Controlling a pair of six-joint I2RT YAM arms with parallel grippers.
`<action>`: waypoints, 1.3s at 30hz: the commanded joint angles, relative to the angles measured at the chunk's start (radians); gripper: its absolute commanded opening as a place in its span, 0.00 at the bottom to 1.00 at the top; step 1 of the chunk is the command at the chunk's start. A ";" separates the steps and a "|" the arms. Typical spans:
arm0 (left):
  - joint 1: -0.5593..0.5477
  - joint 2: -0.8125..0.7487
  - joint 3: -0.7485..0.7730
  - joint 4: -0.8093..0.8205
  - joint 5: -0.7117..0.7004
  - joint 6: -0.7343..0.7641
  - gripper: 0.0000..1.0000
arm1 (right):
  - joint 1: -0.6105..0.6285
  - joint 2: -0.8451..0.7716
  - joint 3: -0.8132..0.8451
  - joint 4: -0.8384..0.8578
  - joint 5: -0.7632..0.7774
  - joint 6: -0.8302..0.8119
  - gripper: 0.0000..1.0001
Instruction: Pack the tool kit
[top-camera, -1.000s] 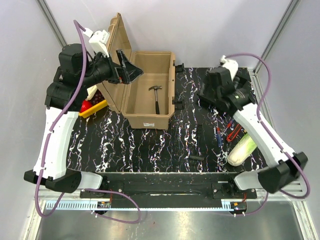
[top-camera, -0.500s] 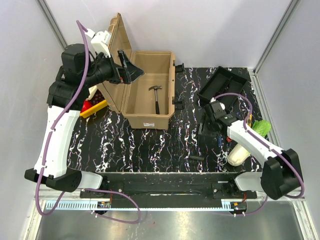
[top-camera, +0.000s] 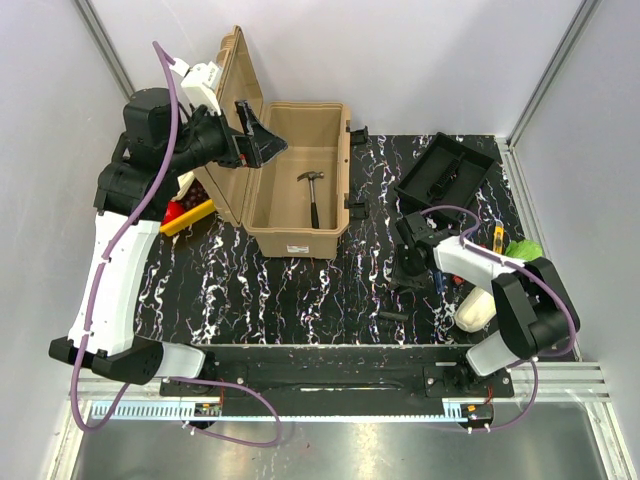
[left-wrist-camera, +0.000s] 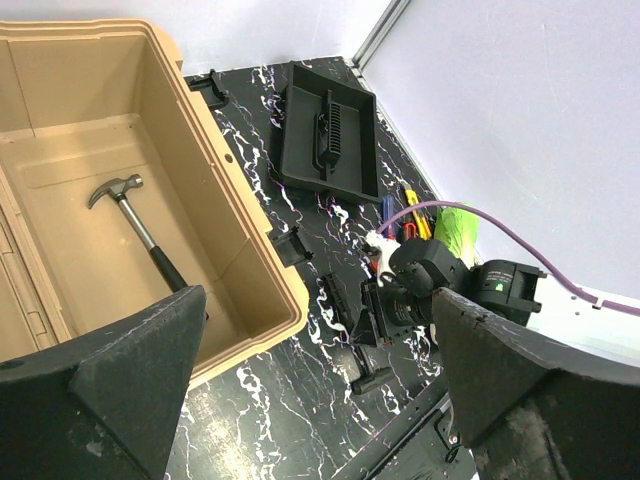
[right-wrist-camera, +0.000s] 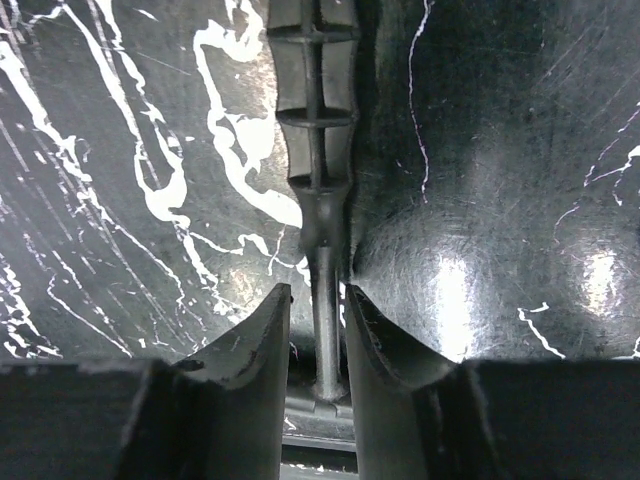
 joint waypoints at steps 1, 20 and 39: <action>-0.006 -0.029 -0.007 0.044 -0.018 -0.001 0.99 | 0.001 0.026 -0.005 0.019 0.004 0.033 0.33; -0.006 -0.045 -0.011 0.044 -0.034 0.010 0.99 | 0.096 0.020 0.102 -0.085 0.266 0.084 0.00; -0.006 -0.063 0.009 0.032 -0.035 0.010 0.99 | 0.110 -0.114 0.640 0.117 0.300 -0.113 0.00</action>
